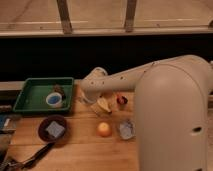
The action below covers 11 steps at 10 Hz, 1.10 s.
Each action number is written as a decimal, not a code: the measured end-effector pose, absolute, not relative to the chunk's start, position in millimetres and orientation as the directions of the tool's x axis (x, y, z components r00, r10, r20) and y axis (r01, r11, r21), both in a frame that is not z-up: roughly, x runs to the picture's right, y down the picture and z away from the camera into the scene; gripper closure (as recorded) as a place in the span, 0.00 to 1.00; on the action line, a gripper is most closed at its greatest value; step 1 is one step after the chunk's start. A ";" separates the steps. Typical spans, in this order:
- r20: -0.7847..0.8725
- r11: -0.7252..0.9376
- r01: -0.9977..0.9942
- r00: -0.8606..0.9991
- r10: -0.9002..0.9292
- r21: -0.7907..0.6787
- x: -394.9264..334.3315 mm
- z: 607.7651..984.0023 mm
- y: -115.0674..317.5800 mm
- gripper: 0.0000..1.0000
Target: Place fork in table surface
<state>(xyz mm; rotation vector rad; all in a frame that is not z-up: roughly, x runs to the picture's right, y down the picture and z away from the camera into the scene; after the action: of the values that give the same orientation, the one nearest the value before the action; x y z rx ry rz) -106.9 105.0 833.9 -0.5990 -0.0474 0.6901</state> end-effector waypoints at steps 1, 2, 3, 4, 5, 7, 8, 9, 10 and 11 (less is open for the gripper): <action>-0.161 0.598 -0.576 0.781 0.603 -0.558 -113.9 845.4 114.4 1.00; -0.168 0.579 -0.562 0.788 0.592 -0.591 -125.4 858.6 125.3 1.00; -0.178 0.565 -0.552 0.793 0.582 -0.614 -132.3 866.8 131.3 1.00; -0.188 0.553 -0.546 0.797 0.574 -0.629 -137.2 871.9 135.8 1.00; -0.191 0.550 -0.544 0.799 0.571 -0.634 -139.3 873.4 137.4 1.00; -0.214 0.528 -0.553 0.793 0.570 -0.644 -139.4 872.7 140.8 0.86; -0.220 0.524 -0.559 0.790 0.572 -0.643 -136.0 871.7 140.3 0.78; -0.227 0.520 -0.563 0.788 0.572 -0.643 -133.3 870.4 141.1 0.68; -0.235 0.515 -0.566 0.787 0.571 -0.644 -131.1 868.7 141.7 0.56; -0.237 0.515 -0.563 0.790 0.566 -0.647 -130.4 868.1 141.6 0.47</action>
<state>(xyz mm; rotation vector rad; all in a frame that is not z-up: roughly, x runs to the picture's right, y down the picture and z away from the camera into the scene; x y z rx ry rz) -130.4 141.6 868.1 -0.7752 -0.0044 0.6783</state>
